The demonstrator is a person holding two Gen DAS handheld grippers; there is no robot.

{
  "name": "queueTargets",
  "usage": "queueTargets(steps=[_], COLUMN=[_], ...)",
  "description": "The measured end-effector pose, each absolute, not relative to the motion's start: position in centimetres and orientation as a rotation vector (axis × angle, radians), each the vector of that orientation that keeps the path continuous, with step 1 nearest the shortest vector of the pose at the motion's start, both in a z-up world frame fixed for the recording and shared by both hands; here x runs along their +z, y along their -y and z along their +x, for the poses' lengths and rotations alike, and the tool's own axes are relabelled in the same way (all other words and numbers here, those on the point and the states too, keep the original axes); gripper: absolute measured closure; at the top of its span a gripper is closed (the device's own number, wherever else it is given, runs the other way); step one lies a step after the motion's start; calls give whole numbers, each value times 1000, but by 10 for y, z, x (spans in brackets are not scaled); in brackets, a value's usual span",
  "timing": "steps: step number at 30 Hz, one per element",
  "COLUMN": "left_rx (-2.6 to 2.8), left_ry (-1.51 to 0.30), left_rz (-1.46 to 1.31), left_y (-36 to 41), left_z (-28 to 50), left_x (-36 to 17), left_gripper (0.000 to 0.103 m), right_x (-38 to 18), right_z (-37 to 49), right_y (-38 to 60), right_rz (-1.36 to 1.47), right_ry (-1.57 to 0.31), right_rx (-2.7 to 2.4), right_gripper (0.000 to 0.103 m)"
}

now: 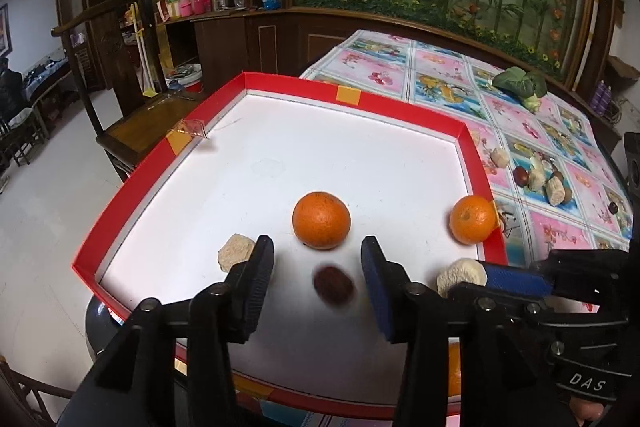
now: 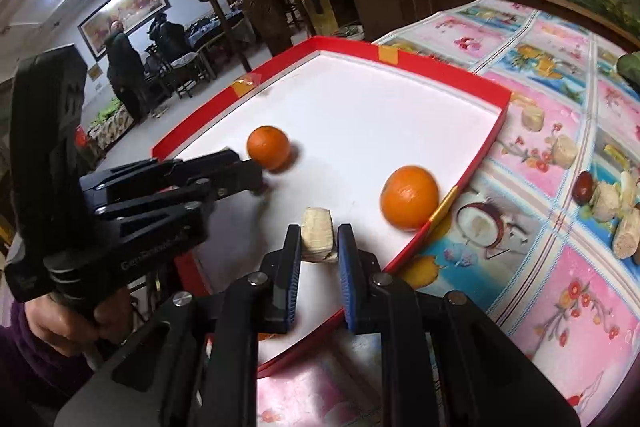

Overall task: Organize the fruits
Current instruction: 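Carry the date and the cube over the tray and release both, then move both open tools back toward the remaining items on the tablecloth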

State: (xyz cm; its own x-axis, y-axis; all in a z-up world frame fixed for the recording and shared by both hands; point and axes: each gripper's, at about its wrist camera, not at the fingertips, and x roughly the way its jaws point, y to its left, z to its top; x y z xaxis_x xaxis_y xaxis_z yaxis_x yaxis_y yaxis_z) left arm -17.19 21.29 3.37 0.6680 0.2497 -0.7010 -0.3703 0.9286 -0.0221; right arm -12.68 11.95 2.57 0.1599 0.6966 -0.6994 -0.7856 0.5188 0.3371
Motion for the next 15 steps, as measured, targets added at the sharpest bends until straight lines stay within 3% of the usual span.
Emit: queueTargets(steps=[3, 8, 15], left_rx=[352, 340, 254], left_ry=[-756, -748, -743], left_rz=[-160, -128, -61], left_y=[-208, -193, -156], left_z=[-171, -169, -160], left_x=[37, 43, 53], left_gripper=[44, 34, 27], right_x=[29, 43, 55], right_z=[-126, -119, -89], right_y=[-114, -94, -54], right_rz=[-102, -38, 53], right_ry=[-925, -872, -853], right_rx=[1067, 1048, 933], right_gripper=[82, 82, 82])
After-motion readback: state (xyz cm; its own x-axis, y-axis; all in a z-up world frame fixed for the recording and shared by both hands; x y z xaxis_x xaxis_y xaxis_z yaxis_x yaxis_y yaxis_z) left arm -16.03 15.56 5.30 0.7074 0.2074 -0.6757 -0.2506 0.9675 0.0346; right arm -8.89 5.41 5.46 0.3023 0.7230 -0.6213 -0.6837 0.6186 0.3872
